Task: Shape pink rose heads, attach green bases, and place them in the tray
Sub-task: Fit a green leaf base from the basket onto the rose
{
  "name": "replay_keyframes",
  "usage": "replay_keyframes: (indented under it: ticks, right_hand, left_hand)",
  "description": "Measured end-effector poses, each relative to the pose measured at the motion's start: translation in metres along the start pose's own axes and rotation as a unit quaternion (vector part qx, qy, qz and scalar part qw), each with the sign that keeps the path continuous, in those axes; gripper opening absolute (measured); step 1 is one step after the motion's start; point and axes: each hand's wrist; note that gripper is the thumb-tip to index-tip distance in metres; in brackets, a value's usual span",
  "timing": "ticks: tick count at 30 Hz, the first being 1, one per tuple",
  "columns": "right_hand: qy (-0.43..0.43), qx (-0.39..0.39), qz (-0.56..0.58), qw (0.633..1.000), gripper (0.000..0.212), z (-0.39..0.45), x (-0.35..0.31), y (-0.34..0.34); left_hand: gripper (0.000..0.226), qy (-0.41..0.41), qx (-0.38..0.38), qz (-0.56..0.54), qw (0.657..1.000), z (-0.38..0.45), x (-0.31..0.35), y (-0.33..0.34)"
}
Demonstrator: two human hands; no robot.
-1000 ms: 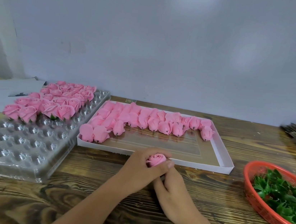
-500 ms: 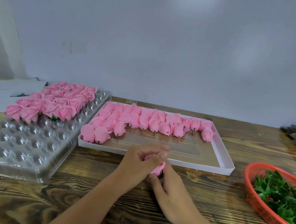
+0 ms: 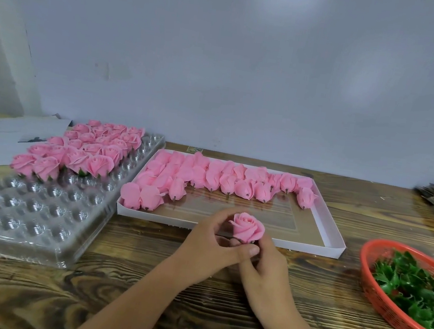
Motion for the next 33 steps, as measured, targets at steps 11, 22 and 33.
replay_keyframes:
  ticks: [11,22,33]
  right_hand:
    - [0.015,0.016,-0.065,0.998,0.034,0.001,0.007,0.000]
    - [0.043,0.006,-0.034,0.998,0.052,0.001,0.008,0.002]
    - [0.092,0.026,0.033,0.995,0.056,0.000,0.016,0.005]
  left_hand:
    - [0.038,-0.026,0.044,0.026,0.998,0.001,-0.009,-0.002]
    - [0.036,-0.019,0.048,0.052,0.997,0.000,-0.007,-0.005]
    - [0.030,0.002,0.051,0.064,0.997,-0.001,-0.006,-0.008]
Point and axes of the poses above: each hand's wrist, its own z-axis towards the middle knuckle, its own y-axis out of the palm, x = y × z, and after that the axes turned 1 degree about x, right-handed
